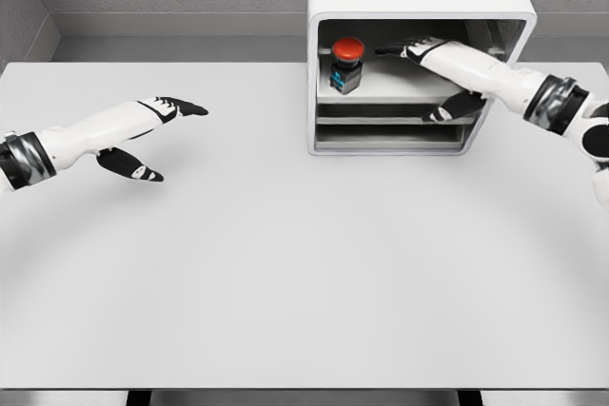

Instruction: Slide open multi-storey tabletop storage cabinets and put open load switch and slide close multi-storey tabletop storage cabinets

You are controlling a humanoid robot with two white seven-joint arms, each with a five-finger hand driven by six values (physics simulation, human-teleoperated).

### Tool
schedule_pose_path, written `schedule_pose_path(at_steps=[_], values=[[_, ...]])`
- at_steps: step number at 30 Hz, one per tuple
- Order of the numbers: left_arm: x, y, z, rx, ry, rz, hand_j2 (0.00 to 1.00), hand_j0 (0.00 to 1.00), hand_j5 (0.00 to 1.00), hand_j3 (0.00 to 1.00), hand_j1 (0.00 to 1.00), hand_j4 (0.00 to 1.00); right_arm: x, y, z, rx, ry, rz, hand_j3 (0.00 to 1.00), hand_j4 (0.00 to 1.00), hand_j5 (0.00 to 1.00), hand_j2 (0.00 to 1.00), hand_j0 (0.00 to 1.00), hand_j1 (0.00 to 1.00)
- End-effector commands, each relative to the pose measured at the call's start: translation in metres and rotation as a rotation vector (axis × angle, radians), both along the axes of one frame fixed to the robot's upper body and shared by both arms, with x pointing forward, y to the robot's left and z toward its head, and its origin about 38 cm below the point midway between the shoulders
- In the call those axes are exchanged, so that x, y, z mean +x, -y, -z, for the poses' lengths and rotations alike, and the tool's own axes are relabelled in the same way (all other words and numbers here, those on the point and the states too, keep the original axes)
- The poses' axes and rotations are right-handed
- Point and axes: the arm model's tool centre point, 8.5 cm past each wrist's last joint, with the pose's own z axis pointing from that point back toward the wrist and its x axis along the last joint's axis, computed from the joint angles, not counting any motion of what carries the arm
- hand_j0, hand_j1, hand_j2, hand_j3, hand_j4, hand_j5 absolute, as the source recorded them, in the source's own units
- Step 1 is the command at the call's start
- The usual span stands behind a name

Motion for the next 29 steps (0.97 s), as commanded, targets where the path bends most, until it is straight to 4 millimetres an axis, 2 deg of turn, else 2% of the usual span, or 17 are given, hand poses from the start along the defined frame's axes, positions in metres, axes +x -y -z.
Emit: schedule_pose_path(at_steps=[1, 4, 7, 10, 16, 17, 18, 21, 23, 24, 26, 27, 29], values=[[0.000, 0.000, -0.001, -0.007, 0.000, -0.003, 1.00, 1.00, 1.00, 1.00, 1.00, 1.00, 0.002, -0.001, 0.007, 0.005, -0.020, 0.008, 1.00, 1.00, 1.00, 1.00, 1.00, 1.00], [0.000, 0.001, 0.000, -0.008, -0.001, 0.000, 1.00, 1.00, 1.00, 1.00, 1.00, 1.00, -0.002, -0.005, 0.004, 0.008, -0.007, -0.007, 1.00, 1.00, 1.00, 1.00, 1.00, 1.00], [0.000, 0.000, -0.001, -0.006, 0.000, -0.002, 1.00, 1.00, 1.00, 1.00, 1.00, 1.00, -0.008, -0.010, -0.010, 0.003, 0.034, -0.036, 1.00, 1.00, 1.00, 1.00, 1.00, 1.00], [0.001, 0.001, 0.000, -0.007, 0.000, -0.001, 1.00, 1.00, 1.00, 1.00, 1.00, 1.00, -0.015, 0.001, -0.024, -0.022, 0.070, -0.041, 1.00, 1.00, 1.00, 1.00, 1.00, 1.00], [0.000, 0.000, -0.001, -0.006, 0.000, -0.002, 1.00, 1.00, 1.00, 1.00, 1.00, 1.00, -0.052, 0.016, -0.041, -0.030, 0.101, -0.094, 1.00, 1.00, 1.00, 1.00, 1.00, 1.00], [0.001, 0.000, 0.000, -0.006, 0.000, -0.003, 1.00, 1.00, 1.00, 1.00, 1.00, 1.00, -0.064, 0.017, -0.045, -0.027, 0.102, -0.119, 1.00, 1.00, 1.00, 1.00, 1.00, 1.00], [0.001, 0.000, 0.000, -0.006, 0.000, -0.003, 1.00, 1.00, 1.00, 1.00, 1.00, 1.00, -0.069, 0.022, -0.055, -0.029, 0.127, -0.118, 1.00, 1.00, 1.00, 1.00, 1.00, 1.00], [0.001, 0.000, -0.001, -0.007, 0.001, -0.004, 1.00, 1.00, 1.00, 1.00, 1.00, 1.00, -0.086, 0.019, -0.067, -0.050, 0.165, -0.153, 1.00, 1.00, 1.00, 1.00, 1.00, 1.00], [0.002, -0.002, 0.000, -0.005, -0.001, -0.010, 1.00, 1.00, 1.00, 1.00, 1.00, 1.00, -0.101, 0.030, -0.081, -0.027, 0.181, -0.155, 1.00, 1.00, 1.00, 1.00, 1.00, 1.00], [0.002, -0.003, -0.002, -0.008, 0.004, -0.014, 1.00, 1.00, 1.00, 1.00, 1.00, 1.00, -0.103, 0.036, -0.079, -0.036, 0.163, -0.149, 1.00, 1.00, 1.00, 1.00, 1.00, 1.00], [0.002, -0.004, -0.003, -0.009, 0.006, -0.016, 1.00, 1.00, 1.00, 1.00, 1.00, 1.00, -0.110, 0.043, -0.062, -0.053, 0.111, -0.140, 1.00, 1.00, 1.00, 1.00, 1.00, 1.00], [0.003, -0.005, -0.002, -0.008, 0.002, -0.020, 1.00, 1.00, 1.00, 1.00, 1.00, 1.00, -0.115, 0.055, -0.061, -0.093, 0.092, -0.122, 1.00, 1.00, 1.00, 1.00, 1.00, 1.00], [0.003, -0.007, -0.001, -0.007, 0.001, -0.026, 1.00, 1.00, 1.00, 1.00, 1.00, 1.00, -0.120, 0.066, -0.057, -0.113, 0.064, -0.106, 1.00, 1.00, 1.00, 1.00, 1.00, 1.00]])
